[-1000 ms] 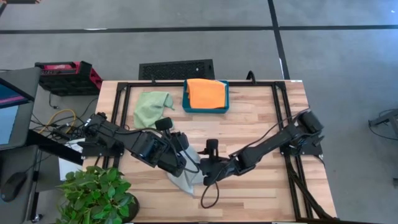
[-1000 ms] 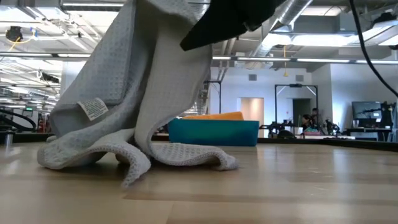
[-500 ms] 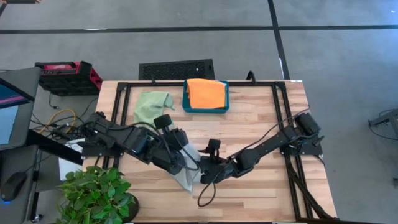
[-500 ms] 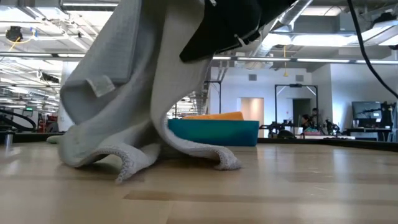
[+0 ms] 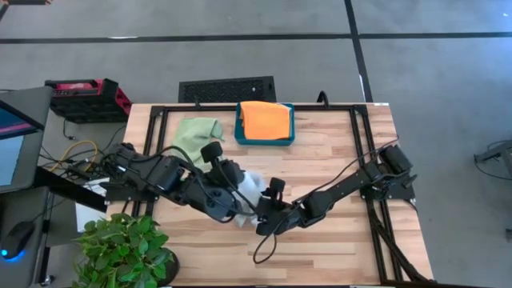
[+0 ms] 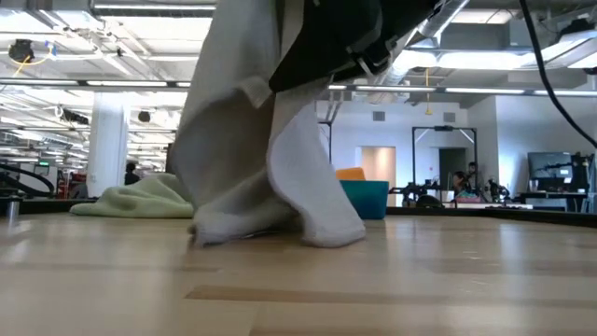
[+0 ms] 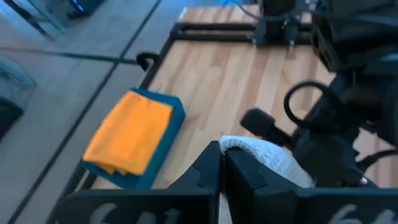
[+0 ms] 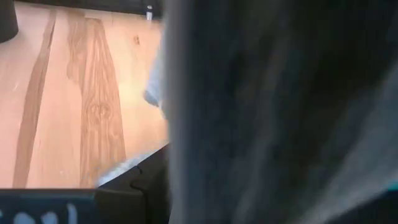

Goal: Fold microfiber towels
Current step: Fold the gray towel

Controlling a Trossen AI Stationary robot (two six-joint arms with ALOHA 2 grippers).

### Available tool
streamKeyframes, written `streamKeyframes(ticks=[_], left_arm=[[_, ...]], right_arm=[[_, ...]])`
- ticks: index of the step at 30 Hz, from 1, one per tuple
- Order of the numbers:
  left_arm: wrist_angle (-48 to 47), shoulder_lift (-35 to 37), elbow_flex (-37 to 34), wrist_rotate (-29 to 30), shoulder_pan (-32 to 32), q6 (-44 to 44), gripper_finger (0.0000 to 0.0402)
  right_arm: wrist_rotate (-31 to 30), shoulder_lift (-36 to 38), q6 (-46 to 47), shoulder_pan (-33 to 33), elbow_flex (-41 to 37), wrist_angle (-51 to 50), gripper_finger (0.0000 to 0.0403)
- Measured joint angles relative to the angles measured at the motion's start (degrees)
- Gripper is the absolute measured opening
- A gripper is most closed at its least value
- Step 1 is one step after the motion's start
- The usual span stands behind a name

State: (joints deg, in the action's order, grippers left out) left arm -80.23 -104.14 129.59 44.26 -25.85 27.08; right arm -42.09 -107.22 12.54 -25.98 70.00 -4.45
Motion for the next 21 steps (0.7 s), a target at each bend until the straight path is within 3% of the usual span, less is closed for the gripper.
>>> streamKeyframes(ticks=[8,21], left_arm=[[0.7,0.0,5.5,2.4,0.0,-4.1,0.0000],[4.5,0.3,5.4,5.1,0.0,-8.2,0.0000]], right_arm=[[-0.2,0.0,3.1,0.1,0.0,-1.5,0.0237],[-2.1,0.0,6.8,0.2,0.0,-2.9,0.0237]])
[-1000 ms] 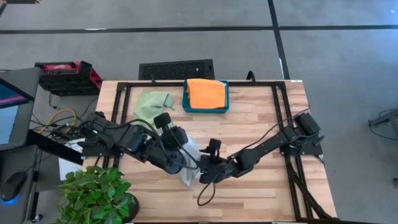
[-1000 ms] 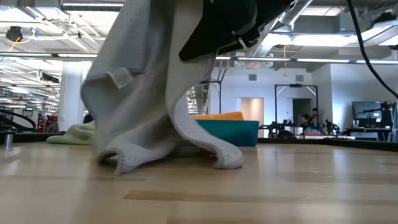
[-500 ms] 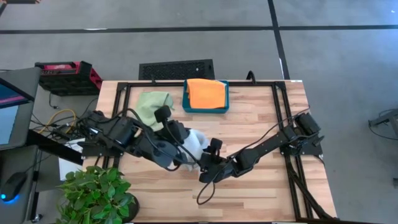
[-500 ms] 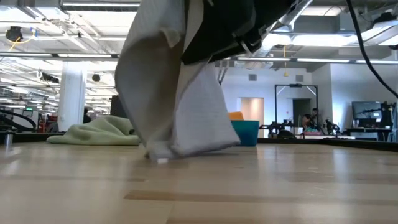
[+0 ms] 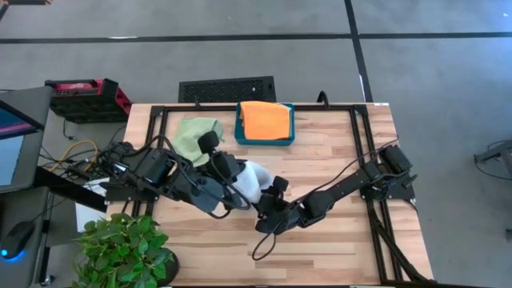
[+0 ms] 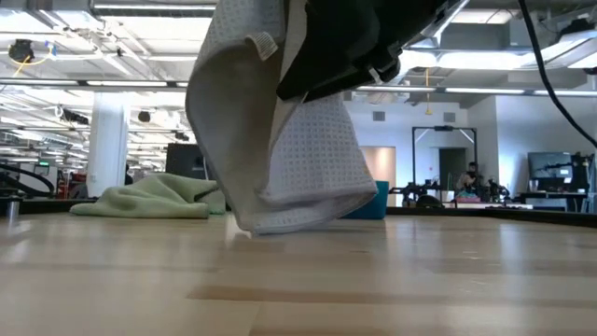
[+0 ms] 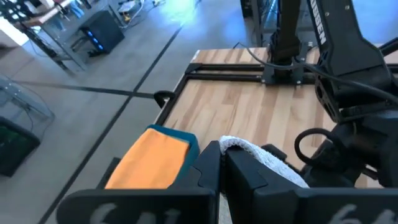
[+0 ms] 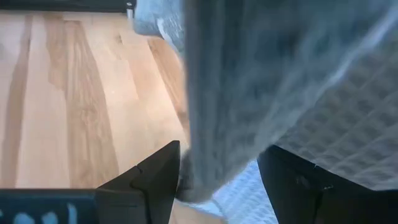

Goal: Fold microfiber towels
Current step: Fold the gray towel

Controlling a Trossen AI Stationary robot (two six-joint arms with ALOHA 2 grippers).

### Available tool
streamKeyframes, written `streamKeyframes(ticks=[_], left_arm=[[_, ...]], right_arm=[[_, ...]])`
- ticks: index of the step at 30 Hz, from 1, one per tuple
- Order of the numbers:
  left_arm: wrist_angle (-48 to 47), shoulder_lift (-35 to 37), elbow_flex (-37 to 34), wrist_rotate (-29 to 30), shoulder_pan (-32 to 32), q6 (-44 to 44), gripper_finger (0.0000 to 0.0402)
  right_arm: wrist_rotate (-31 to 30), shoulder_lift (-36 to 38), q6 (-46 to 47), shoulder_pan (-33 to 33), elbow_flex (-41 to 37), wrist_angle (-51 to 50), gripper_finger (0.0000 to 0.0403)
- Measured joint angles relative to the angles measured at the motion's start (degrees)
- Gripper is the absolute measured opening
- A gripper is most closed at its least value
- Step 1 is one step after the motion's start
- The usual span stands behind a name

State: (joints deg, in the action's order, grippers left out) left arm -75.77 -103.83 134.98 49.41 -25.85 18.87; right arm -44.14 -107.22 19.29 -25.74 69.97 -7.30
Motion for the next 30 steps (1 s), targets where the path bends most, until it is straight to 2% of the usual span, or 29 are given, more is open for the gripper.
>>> streamKeyframes(ticks=[3,6,8,12,13,16,21,25,30], left_arm=[[1.0,0.0,0.0,0.5,0.0,-1.2,0.0000],[1.0,0.0,0.0,0.6,0.0,-1.3,0.0000],[0.9,0.0,0.0,0.6,0.0,-1.3,0.0000],[-0.2,0.0,0.0,0.6,0.0,-0.8,0.0000],[-0.7,0.0,0.0,0.6,0.0,-0.5,0.0000],[-3.9,0.0,0.0,0.6,0.0,2.2,0.0000],[-14.3,0.0,-0.1,-0.7,0.0,12.4,0.0000],[-14.4,-0.3,-1.3,-4.3,0.1,14.6,0.0000],[-14.1,-0.9,-3.5,-9.0,1.1,17.2,0.0000]], right_arm=[[0.5,0.0,1.4,0.0,0.0,-0.1,0.0234],[0.6,0.0,1.7,0.0,0.0,-0.4,0.0204],[0.6,0.0,1.4,-0.1,0.0,-0.4,0.0164],[0.8,0.0,-2.0,-1.3,0.0,-3.0,0.0043],[0.8,0.2,-2.9,-1.8,0.0,-4.4,0.0024],[1.0,2.0,-1.3,-2.8,-0.1,-9.4,0.0018],[1.0,8.1,4.1,-4.9,-0.1,-21.7,0.0007],[2.4,15.5,6.7,-6.1,0.0,-30.4,0.0011],[5.5,26.0,7.3,-5.6,0.0,-36.5,0.0005]])
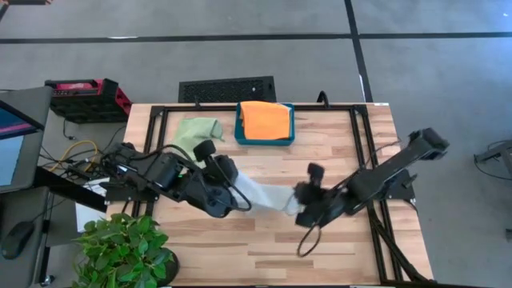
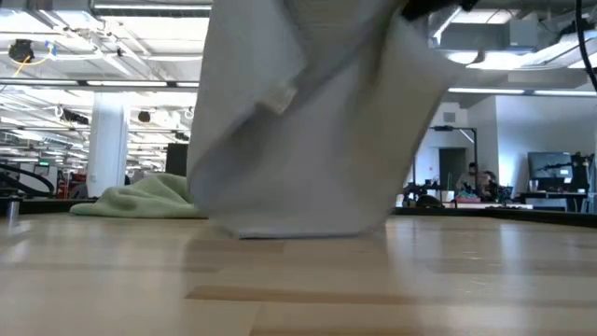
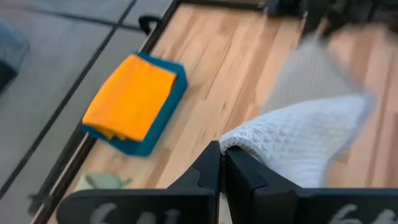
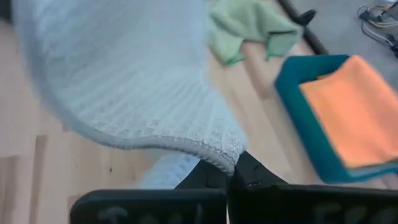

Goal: Fold microfiber towels
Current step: Fold the gray towel

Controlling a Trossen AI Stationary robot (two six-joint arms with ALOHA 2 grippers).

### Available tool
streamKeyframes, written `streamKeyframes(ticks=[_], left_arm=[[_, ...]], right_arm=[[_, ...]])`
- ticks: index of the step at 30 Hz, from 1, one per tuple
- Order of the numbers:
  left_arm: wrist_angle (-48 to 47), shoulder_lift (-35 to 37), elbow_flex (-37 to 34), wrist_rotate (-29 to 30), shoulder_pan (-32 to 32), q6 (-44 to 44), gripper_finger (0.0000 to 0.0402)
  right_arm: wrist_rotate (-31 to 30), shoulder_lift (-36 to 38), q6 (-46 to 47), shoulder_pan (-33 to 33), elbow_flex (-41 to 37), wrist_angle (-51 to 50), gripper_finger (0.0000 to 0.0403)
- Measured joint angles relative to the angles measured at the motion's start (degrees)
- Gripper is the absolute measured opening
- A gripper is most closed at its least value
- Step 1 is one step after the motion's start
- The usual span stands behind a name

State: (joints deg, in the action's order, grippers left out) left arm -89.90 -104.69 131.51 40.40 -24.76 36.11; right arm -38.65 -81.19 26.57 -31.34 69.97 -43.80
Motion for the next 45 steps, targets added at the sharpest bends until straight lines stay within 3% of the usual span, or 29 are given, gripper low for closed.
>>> streamKeyframes(ticks=[7,13,18,27,31,37,45], left_arm=[[0.0,0.0,-6.9,-1.2,1.9,1.6,0.0000],[-0.1,0.0,-12.4,-1.1,6.0,1.0,0.0000],[-0.1,0.1,-12.7,2.0,11.0,-2.5,0.0000],[0.2,-0.1,-12.7,10.8,20.6,-11.4,0.0000],[0.6,-0.2,-12.7,12.3,22.2,-13.0,0.0000],[0.7,-0.2,-14.9,4.7,20.6,-13.8,0.0000],[2.6,-0.4,-30.3,-5.6,16.9,-7.4,0.0000]], right_arm=[[-2.6,12.5,0.0,0.0,0.0,-7.2,0.0004],[-3.9,18.5,-0.1,1.2,0.0,-10.7,0.0005],[-4.1,19.9,-4.1,6.0,0.0,-11.7,0.0005],[-7.7,19.4,-20.1,19.6,0.0,-7.2,0.0007],[-7.9,19.4,-25.6,21.3,0.0,-4.3,0.0007],[-0.8,15.3,-16.4,18.5,0.0,-12.4,0.0008],[8.2,5.6,-6.4,12.0,-2.3,-15.4,0.0008]])
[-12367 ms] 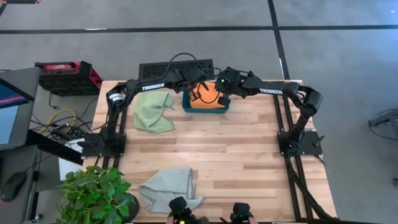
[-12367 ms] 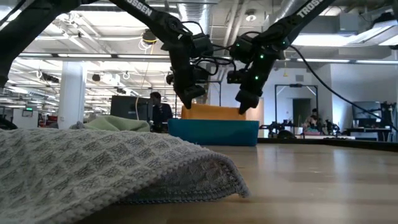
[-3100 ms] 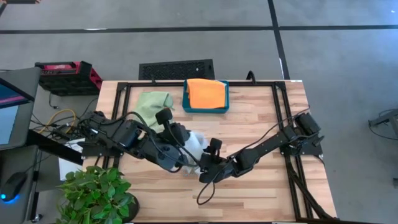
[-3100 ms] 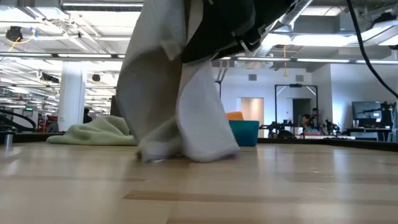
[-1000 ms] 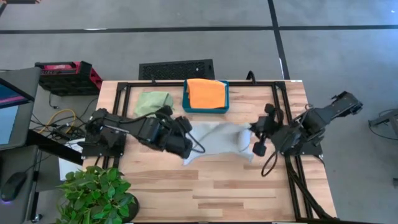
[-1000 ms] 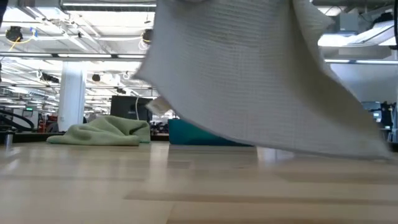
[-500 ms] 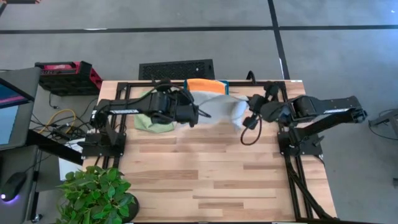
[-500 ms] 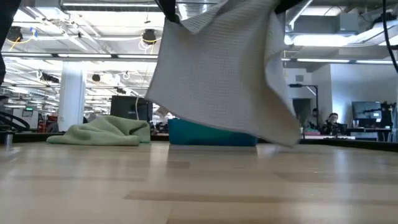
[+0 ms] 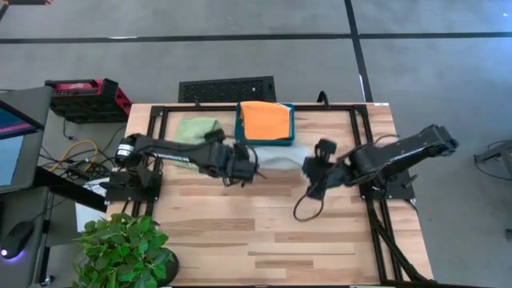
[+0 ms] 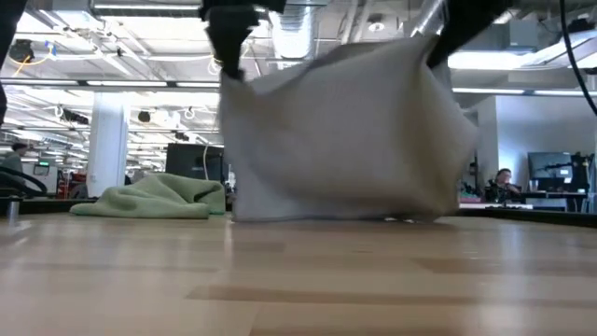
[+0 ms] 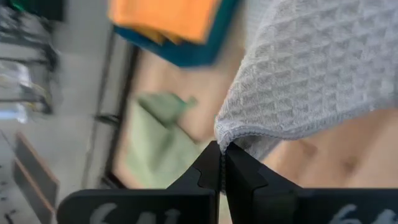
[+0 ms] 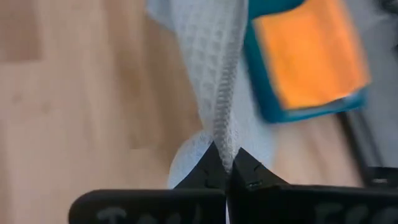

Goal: Fold microfiber towels
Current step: Fold the gray towel

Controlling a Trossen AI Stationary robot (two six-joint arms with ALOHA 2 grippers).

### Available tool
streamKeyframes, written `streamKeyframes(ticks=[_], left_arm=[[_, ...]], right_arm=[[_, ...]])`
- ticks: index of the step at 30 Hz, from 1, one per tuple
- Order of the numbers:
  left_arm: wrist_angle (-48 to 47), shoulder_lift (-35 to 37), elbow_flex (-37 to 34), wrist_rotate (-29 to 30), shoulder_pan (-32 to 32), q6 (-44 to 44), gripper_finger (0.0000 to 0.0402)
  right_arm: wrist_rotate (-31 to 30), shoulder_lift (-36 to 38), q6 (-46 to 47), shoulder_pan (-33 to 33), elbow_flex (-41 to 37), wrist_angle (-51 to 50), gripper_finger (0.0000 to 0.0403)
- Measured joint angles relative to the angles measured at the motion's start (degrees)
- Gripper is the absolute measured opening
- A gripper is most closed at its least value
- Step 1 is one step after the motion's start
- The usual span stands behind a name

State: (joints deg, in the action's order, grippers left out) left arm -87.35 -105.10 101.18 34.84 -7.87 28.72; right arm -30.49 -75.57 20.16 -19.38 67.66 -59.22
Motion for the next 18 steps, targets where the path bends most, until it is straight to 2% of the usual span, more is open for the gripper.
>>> streamKeyframes(ticks=[4,9,18], left_arm=[[2.8,0.0,-6.7,-4.8,-3.7,4.9,0.0000],[10.7,0.0,-13.6,-9.9,-9.1,9.1,0.0000],[28.8,0.0,-22.6,-17.1,-15.7,11.6,0.0000]], right_arm=[[5.6,-3.5,4.4,-3.5,-3.7,3.6,0.0008],[11.9,-8.1,10.0,-8.3,-7.5,10.2,0.0008],[17.2,-16.6,14.6,-14.8,-7.7,16.5,0.0008]])
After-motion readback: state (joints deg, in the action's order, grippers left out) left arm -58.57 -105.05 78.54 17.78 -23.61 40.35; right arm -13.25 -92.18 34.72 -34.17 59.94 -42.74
